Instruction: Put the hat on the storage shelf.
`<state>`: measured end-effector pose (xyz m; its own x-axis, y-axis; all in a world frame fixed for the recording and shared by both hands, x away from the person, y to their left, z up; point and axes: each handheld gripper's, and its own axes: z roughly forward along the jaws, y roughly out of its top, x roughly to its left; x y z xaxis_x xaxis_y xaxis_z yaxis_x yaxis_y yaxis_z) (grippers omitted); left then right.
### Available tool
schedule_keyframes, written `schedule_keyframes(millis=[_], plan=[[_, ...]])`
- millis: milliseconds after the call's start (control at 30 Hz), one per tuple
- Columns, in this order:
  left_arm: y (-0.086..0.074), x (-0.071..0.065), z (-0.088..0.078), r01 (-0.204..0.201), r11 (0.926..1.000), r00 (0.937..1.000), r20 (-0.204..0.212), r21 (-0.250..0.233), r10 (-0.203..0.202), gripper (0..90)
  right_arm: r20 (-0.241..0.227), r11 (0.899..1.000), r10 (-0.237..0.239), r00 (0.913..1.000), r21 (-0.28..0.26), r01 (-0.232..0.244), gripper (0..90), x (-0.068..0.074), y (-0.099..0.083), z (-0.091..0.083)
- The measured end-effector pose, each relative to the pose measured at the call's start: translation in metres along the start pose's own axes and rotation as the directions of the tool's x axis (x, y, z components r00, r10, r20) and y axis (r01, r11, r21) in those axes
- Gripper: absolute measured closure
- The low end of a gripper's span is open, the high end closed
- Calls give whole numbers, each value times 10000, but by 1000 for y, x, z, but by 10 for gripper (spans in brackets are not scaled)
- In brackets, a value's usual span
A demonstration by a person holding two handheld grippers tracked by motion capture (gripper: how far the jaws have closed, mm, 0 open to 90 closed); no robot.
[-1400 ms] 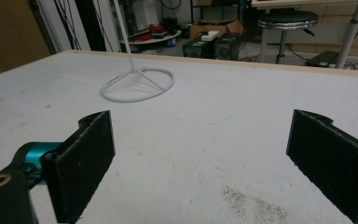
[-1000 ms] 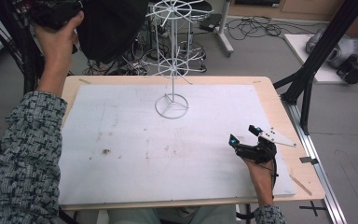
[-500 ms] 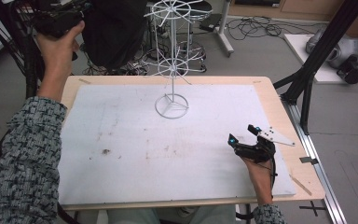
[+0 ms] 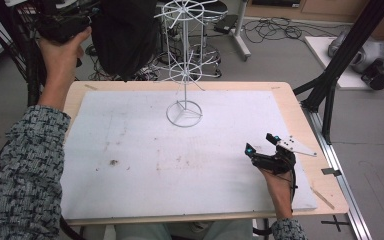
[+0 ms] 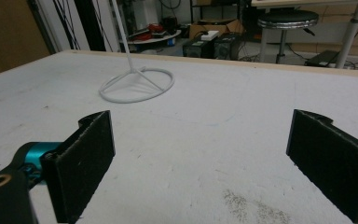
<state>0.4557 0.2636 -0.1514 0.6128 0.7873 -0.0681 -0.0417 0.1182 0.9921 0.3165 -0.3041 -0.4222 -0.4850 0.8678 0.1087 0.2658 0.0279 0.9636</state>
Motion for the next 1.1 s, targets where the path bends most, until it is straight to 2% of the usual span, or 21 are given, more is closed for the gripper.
schedule_keyframes(millis=[133,367,667,800,933,1100], plan=[[3,1,-4,115,9993,9999,91,-363,-111,655,3,10000,-36,10000,-22,36,68,0,0,0],[7,2,-13,-177,9993,9998,-137,-329,173,644,-27,10000,-17,10000,-28,17,68,0,1,1],[-1,3,-22,-554,9985,9974,-458,-32,552,602,-34,10000,-51,10000,-4,51,68,2,2,4],[-5,3,-26,-779,9968,9947,-650,201,790,566,-36,9998,-87,10000,-157,86,68,0,4,7],[-9,0,-31,-995,9942,9915,-802,418,1026,540,-38,10000,-7,10000,-87,7,68,-1,3,9],[-12,-1,-40,-1080,9920,9884,-997,655,1142,517,-2,9999,-85,10000,-81,85,68,-1,4,13]])
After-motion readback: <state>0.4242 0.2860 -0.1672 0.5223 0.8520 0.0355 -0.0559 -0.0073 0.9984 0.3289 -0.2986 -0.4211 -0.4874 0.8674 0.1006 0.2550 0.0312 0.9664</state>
